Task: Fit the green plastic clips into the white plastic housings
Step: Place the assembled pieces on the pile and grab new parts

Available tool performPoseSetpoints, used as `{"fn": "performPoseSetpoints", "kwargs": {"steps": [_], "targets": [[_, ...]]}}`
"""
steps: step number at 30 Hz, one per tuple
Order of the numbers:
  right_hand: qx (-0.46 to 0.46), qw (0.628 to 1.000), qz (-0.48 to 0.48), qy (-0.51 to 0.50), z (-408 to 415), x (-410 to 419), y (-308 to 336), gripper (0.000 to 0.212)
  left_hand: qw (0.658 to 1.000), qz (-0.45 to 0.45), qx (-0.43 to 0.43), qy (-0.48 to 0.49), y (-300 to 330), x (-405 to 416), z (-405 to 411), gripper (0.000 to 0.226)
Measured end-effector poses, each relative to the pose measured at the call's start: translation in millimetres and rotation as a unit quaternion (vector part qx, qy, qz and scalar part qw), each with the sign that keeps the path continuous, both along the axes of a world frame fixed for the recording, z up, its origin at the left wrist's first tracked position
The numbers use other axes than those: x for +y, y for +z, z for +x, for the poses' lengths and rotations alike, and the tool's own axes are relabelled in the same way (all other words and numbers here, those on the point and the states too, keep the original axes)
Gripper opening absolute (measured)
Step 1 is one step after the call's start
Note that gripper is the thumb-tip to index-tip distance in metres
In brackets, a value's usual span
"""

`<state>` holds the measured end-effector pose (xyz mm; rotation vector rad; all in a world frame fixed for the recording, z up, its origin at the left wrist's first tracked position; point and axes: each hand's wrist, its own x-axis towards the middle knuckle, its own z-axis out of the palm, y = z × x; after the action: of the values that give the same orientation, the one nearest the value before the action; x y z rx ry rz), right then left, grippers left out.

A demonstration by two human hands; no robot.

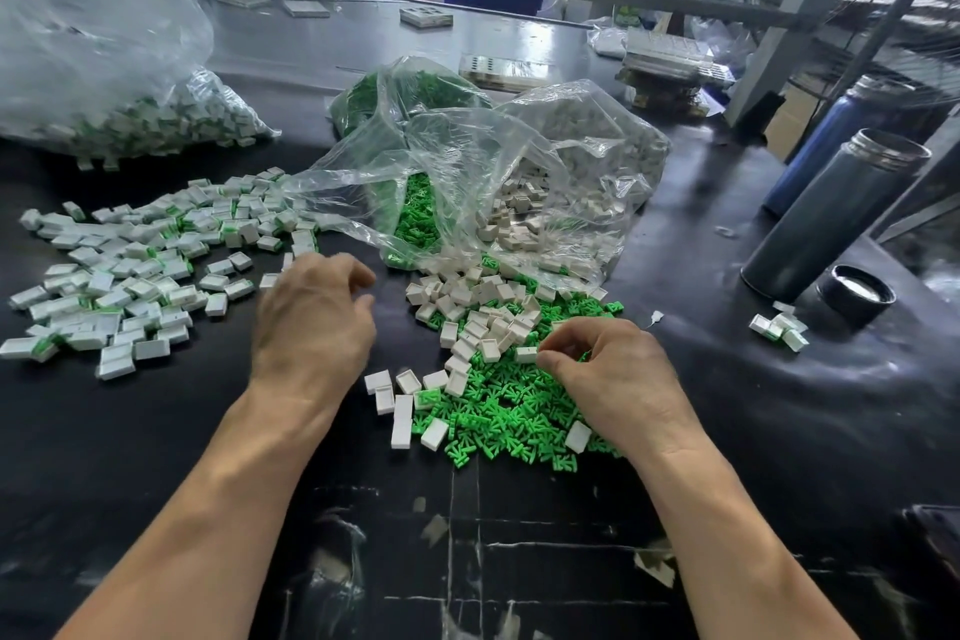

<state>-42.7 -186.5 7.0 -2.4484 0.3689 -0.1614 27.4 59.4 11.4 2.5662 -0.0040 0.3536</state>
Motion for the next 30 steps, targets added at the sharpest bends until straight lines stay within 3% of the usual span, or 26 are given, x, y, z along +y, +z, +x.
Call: {"fn": "performPoseSetpoints", "kwargs": {"steps": [4, 11, 30], "targets": [[0.030, 0.999, -0.024, 0.010, 0, 6, 1, 0.014, 0.988, -0.090, 0.078, -0.094, -4, -26, -13, 0.004], [0.028, 0.997, -0.077, 0.018, 2, 17, -2, 0.023, 0.992, -0.054, 0.088, -0.077, -13, -40, -13, 0.024], [0.038, 0.990, -0.130, 0.041, 4, 27, -4, 0.024, 0.987, -0.113, 0.086, -0.075, -17, -43, -11, 0.013]]}}
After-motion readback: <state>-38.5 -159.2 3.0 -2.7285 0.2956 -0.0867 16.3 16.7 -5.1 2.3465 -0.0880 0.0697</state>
